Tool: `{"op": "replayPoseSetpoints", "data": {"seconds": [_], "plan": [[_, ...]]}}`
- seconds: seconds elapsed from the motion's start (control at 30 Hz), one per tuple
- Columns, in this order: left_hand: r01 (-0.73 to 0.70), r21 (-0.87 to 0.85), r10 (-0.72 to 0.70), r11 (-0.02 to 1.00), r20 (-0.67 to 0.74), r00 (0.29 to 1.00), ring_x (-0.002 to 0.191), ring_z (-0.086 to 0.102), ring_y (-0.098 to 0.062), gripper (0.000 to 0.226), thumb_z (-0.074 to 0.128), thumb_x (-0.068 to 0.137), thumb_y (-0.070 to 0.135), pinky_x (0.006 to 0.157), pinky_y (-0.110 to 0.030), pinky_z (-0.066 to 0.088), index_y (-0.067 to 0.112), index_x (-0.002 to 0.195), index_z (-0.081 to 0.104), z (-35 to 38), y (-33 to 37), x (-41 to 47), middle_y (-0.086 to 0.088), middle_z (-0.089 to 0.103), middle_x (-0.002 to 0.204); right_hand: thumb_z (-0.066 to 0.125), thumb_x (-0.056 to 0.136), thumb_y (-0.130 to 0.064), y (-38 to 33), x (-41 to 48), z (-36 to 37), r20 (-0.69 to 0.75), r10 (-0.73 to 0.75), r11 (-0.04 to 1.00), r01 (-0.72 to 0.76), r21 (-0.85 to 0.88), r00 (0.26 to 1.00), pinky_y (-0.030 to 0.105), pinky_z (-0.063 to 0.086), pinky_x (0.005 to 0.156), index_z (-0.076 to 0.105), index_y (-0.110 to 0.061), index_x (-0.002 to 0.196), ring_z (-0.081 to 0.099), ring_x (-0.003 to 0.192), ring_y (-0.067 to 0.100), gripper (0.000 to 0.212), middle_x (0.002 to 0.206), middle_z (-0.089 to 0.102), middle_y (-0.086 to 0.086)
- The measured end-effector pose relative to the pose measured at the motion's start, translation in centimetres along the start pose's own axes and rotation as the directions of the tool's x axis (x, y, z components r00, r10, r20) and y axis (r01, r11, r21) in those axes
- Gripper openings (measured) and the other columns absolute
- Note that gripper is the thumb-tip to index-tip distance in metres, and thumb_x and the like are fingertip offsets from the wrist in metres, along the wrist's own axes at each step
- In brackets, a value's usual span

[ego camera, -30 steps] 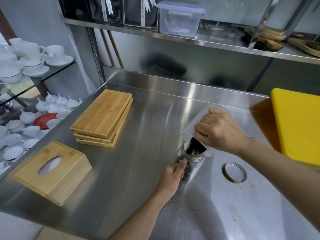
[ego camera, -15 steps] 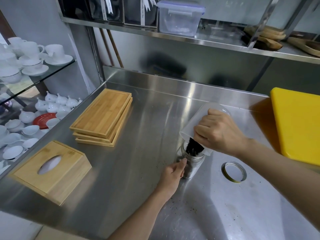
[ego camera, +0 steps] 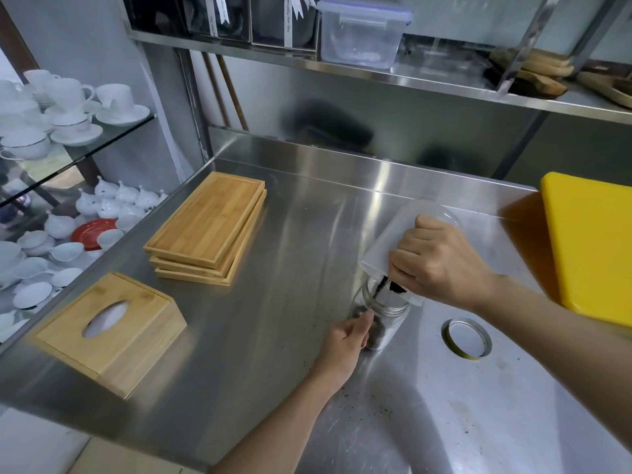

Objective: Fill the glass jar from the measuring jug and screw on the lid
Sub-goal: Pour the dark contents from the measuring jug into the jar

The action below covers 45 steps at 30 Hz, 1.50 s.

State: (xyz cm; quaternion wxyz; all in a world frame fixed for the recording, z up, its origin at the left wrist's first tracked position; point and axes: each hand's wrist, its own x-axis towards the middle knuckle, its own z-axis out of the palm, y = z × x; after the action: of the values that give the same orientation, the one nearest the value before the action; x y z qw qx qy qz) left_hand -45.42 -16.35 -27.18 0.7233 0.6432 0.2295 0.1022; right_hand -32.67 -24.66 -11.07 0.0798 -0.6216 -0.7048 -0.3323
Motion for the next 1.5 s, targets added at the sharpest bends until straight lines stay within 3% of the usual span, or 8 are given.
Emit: {"op": "replayPoseSetpoints", "data": {"seconds": [0.27,1.0,1.5], "plan": [[0.007,0.004,-0.007,1.0,0.006,1.0,0.045,0.028,-0.004,0.049,0.053,0.084,0.049,0.048,-0.015,0.026,0.02,0.051,0.031,-0.01,0.14,-0.02,0.011,0.03,0.046,0.058,0.08,-0.003,-0.09,0.17,-0.02,0.027,-0.021,1.0,0.021,-0.016,0.999,0.033,0.039,0.046,0.048,-0.005,0.047,0.037,0.039,0.025,0.035,0.042,0.043,0.009],[0.009,0.025,-0.01,1.0,0.037,0.999,0.045,0.028,-0.004,0.055,0.051,0.088,0.046,0.051,-0.021,0.024,0.027,0.041,0.033,-0.15,0.43,-0.05,0.01,0.032,0.041,0.057,0.082,-0.002,-0.54,0.23,-0.25,0.019,-0.014,1.0,0.014,-0.025,1.0,0.032,0.032,0.048,0.045,-0.006,0.047,0.032,0.04,0.025,0.037,0.042,0.038,0.009],[-0.026,0.062,0.022,0.998,0.065,0.998,0.045,0.025,-0.005,0.053,0.048,0.091,0.045,0.05,-0.021,0.021,0.023,0.047,0.029,-0.33,0.65,-0.14,0.01,0.028,0.043,0.054,0.086,-0.007,-0.44,-0.07,-0.58,0.046,-0.021,0.998,0.024,-0.06,0.999,0.032,0.038,0.05,0.053,-0.003,0.05,0.04,0.041,0.025,0.036,0.045,0.046,0.01]]}}
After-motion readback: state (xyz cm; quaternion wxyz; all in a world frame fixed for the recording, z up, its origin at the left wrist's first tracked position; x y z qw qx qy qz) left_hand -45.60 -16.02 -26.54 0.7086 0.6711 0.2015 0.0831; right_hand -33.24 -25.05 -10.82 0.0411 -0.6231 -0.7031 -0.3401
